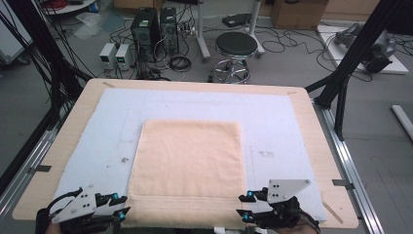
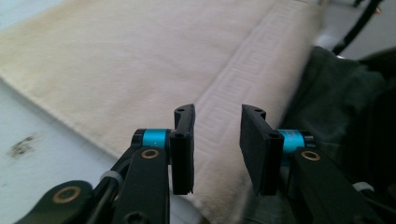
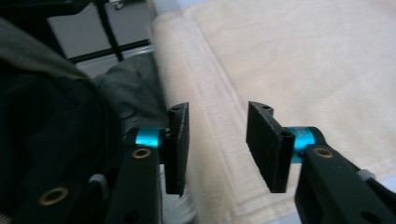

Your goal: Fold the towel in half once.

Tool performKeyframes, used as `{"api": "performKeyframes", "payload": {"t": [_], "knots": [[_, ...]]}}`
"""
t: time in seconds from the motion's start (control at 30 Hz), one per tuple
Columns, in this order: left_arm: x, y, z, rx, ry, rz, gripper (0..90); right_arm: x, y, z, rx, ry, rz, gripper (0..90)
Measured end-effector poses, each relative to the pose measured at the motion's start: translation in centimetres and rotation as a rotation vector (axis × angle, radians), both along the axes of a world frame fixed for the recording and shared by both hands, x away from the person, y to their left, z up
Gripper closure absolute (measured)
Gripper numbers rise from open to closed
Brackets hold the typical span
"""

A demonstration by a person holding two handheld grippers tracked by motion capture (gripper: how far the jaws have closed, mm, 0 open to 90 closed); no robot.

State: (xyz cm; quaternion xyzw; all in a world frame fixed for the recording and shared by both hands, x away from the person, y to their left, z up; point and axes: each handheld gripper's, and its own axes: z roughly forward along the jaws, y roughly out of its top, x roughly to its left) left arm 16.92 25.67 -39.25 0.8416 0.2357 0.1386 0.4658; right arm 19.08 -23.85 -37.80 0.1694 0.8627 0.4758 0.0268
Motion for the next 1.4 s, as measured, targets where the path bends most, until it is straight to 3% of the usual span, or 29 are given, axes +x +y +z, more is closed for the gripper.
{"api": "performKeyframes", "payload": {"t": [0.13, 0.27, 0.47, 0.6, 1.0, 1.23, 1.4], "knots": [[1.8, -0.3, -0.1, -0.015, -0.017, 0.032, 58.5, 1.3, 0.1, 0.0, -0.019, -0.038, -0.037, 51.6], [3.8, -0.8, -0.1, -0.038, -0.027, 0.058, 53.3, 4.0, 0.1, 0.0, -0.027, -0.056, -0.085, 46.8], [6.6, -1.5, -0.1, -0.065, -0.036, 0.094, 48.1, 8.7, 0.2, -0.7, -0.053, -0.049, -0.156, 41.1], [8.0, -1.8, -0.3, -0.075, -0.032, 0.108, 46.3, 10.8, 0.4, -1.2, -0.049, -0.032, -0.197, 36.0], [11.5, -2.6, -0.1, -0.115, -0.011, 0.158, 35.0, 14.1, -0.4, -1.8, 0.007, 0.026, -0.283, 23.3], [13.1, -2.6, 0.4, -0.127, -0.005, 0.225, 23.7, 16.1, 0.1, -1.1, 0.013, 0.02, -0.311, 20.0], [14.0, -2.7, 0.8, -0.117, -0.005, 0.242, 23.2, 17.5, 1.2, -0.5, 0.014, 0.002, -0.307, 19.0]]}}
